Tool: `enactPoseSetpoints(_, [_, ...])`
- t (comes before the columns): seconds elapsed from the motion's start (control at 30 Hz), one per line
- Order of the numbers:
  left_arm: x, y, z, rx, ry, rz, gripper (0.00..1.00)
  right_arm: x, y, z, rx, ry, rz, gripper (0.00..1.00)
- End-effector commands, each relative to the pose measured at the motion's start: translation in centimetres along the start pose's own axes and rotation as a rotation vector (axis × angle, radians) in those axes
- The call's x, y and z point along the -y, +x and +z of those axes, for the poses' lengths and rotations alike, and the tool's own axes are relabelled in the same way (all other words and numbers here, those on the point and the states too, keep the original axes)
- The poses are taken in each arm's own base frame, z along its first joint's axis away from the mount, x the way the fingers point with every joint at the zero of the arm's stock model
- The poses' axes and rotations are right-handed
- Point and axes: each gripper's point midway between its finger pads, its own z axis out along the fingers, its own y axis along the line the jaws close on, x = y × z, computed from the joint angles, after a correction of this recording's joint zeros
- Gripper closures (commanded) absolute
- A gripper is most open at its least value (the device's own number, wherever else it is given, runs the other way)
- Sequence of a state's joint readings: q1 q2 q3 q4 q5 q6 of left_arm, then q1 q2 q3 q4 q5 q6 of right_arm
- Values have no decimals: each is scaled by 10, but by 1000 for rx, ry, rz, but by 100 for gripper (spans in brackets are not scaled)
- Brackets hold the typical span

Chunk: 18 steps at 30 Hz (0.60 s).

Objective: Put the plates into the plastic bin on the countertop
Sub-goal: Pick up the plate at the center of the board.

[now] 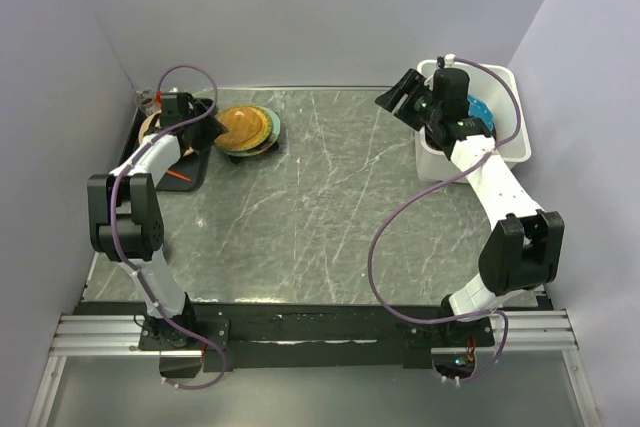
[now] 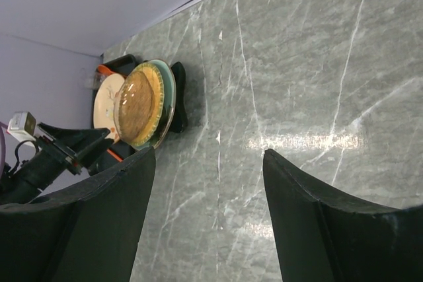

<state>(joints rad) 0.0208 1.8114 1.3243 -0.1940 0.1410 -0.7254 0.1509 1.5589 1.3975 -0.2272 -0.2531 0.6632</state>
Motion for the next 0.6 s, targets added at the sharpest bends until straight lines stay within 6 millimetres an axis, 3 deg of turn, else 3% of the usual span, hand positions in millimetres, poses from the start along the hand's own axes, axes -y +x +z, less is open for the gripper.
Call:
enactPoseSetpoints(0.0, [10, -15, -5, 40, 23, 20, 40, 1, 0, 6, 14, -2, -24, 27])
enactPoseSetpoints(0.43, [13, -19, 15, 30, 36, 15, 42, 3, 1, 8, 6, 8, -36, 27])
enactPoseSetpoints(0.57, [18, -23, 19, 32, 59, 14, 49, 6, 3, 10, -2, 13, -37, 27])
